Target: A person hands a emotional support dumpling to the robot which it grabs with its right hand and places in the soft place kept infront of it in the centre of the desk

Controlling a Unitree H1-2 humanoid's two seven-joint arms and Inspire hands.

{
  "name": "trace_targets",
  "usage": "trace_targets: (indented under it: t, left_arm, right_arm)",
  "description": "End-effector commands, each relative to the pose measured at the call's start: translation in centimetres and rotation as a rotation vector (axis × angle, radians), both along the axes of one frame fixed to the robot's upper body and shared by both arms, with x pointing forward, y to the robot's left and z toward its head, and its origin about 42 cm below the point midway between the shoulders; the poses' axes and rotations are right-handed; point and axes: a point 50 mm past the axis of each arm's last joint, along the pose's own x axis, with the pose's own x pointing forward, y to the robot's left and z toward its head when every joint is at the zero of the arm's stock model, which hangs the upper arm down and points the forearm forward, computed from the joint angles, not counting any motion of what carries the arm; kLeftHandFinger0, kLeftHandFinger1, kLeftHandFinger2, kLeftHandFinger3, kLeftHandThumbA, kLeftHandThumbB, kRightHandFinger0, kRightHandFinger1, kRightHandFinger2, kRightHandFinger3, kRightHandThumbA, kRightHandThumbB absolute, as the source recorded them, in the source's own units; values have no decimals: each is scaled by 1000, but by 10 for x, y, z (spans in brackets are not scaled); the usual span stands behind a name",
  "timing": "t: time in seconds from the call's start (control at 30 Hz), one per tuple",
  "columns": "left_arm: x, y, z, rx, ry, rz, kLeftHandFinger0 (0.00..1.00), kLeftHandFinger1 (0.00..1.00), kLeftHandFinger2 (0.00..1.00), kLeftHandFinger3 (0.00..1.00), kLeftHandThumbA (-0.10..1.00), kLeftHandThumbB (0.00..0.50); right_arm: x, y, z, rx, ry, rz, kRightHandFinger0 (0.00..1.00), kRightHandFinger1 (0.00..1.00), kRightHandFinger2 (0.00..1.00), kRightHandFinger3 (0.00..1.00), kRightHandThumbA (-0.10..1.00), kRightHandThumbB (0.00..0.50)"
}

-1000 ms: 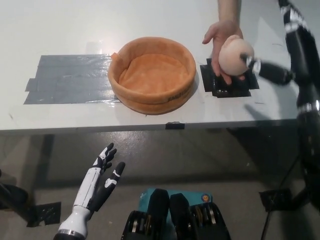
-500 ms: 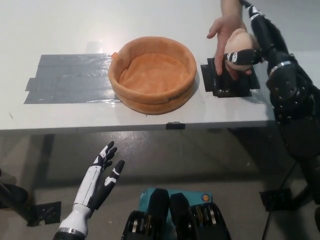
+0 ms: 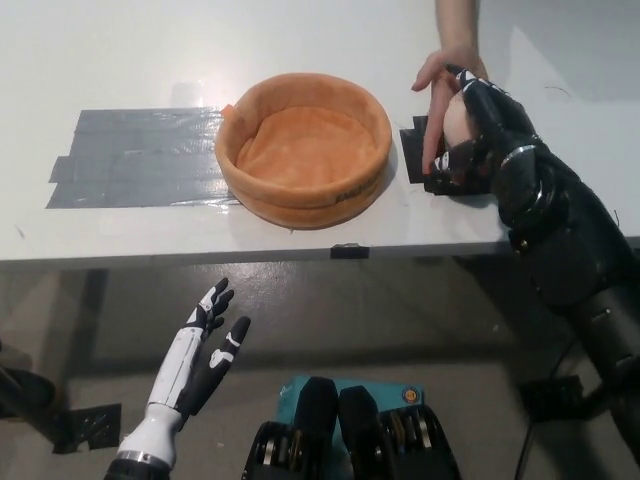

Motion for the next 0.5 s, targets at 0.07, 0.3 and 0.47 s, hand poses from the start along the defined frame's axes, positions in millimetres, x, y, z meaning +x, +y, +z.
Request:
trace_targets:
  t: [0.07,0.3,0.47]
  left_arm:
    - [5,0,16,-6,-78,-1,1000,1000,1000,1000,896,53]
    - [6,0,17,-5,-87,-3,1000,1000,1000,1000,914,53]
    - [11,-1,19,-7,-97,-4,1000,1000,1000,1000,924,58]
  right_arm:
    - [15,1,28,-279,-185,-90,1000,1000,1000,1000,498,331]
    - [18,-11,33,-243,-320,-172,794,780,901,925,-89,252]
    - [17,-19,37,-134,-434,-147,0,100,423,367,-100,266]
